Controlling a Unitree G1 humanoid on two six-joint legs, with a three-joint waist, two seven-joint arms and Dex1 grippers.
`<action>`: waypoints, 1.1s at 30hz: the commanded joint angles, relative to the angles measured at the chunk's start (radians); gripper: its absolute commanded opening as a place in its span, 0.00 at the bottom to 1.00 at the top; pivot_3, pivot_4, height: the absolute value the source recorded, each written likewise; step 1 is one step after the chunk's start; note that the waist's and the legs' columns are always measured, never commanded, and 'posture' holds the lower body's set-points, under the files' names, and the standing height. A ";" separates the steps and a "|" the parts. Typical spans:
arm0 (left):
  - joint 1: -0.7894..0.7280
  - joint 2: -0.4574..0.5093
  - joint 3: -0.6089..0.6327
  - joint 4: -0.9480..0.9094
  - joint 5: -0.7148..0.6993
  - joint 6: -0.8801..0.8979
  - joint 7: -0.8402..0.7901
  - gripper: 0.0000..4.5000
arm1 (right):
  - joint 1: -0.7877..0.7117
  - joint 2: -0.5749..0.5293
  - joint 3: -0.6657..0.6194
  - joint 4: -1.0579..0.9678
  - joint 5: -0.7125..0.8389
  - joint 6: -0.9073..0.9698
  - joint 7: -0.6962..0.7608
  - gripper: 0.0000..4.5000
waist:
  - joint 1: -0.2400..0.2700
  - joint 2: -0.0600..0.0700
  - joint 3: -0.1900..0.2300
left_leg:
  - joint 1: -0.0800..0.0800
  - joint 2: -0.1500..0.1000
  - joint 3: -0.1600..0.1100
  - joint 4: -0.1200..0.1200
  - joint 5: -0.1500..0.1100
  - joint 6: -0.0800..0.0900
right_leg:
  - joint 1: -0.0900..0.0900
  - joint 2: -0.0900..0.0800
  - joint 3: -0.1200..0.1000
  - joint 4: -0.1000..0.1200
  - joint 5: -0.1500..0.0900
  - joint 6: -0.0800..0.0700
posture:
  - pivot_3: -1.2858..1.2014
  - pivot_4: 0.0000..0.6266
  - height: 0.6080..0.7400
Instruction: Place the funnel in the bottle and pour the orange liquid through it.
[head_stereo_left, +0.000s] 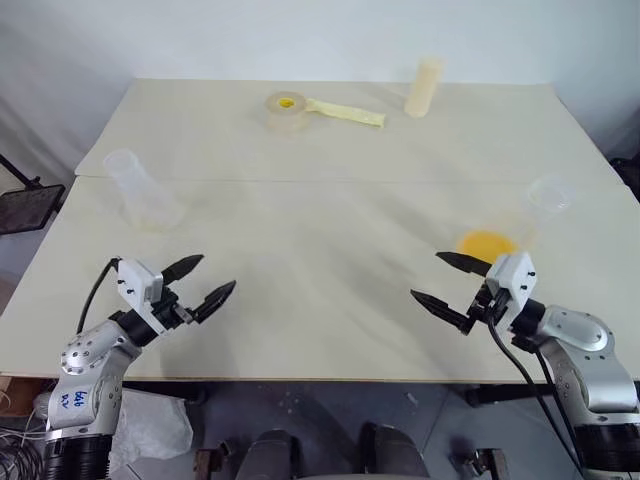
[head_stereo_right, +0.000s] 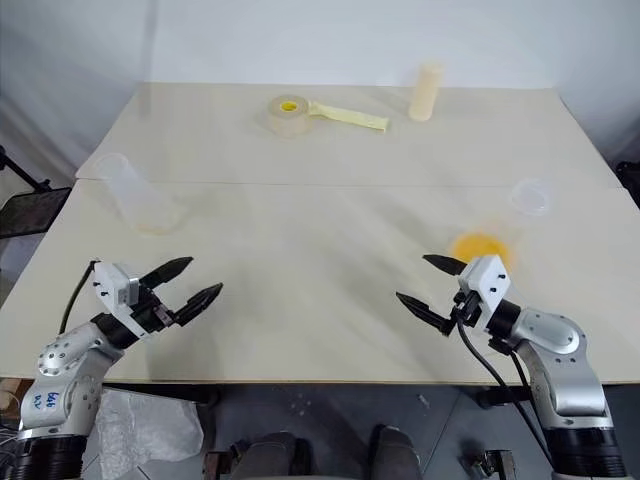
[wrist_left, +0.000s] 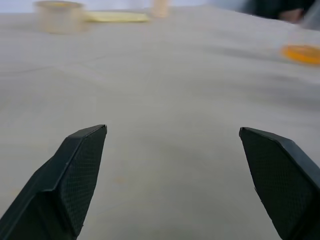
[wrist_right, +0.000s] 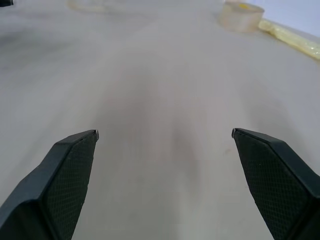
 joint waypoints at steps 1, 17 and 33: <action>0.088 -0.005 0.085 -0.136 -0.046 0.034 0.053 1.00 | -0.049 0.015 0.021 0.026 0.007 -0.018 0.030 1.00 | -0.006 0.000 0.000 | 0.000 0.000 0.000 0.000 0.000 0.000 | 0.000 0.000 0.000 0.000 0.000 0.000 | 0.52 0.24 1.00; 0.026 -0.001 0.270 -0.116 0.055 0.130 0.422 1.00 | -0.248 0.096 0.092 0.104 0.026 -0.012 0.103 1.00 | 0.007 -0.002 0.001 | 0.000 -0.001 -0.002 0.002 0.000 -0.001 | 0.001 0.000 0.001 0.002 0.000 0.000 | 0.52 0.24 1.00; -0.576 0.108 0.097 0.606 0.224 -0.202 0.332 1.00 | -0.251 0.140 0.106 -0.008 0.036 0.029 0.056 1.00 | 0.001 -0.003 0.001 | -0.001 -0.006 -0.001 0.002 0.000 -0.001 | -0.001 0.001 -0.002 0.003 0.000 0.001 | 0.52 0.24 1.00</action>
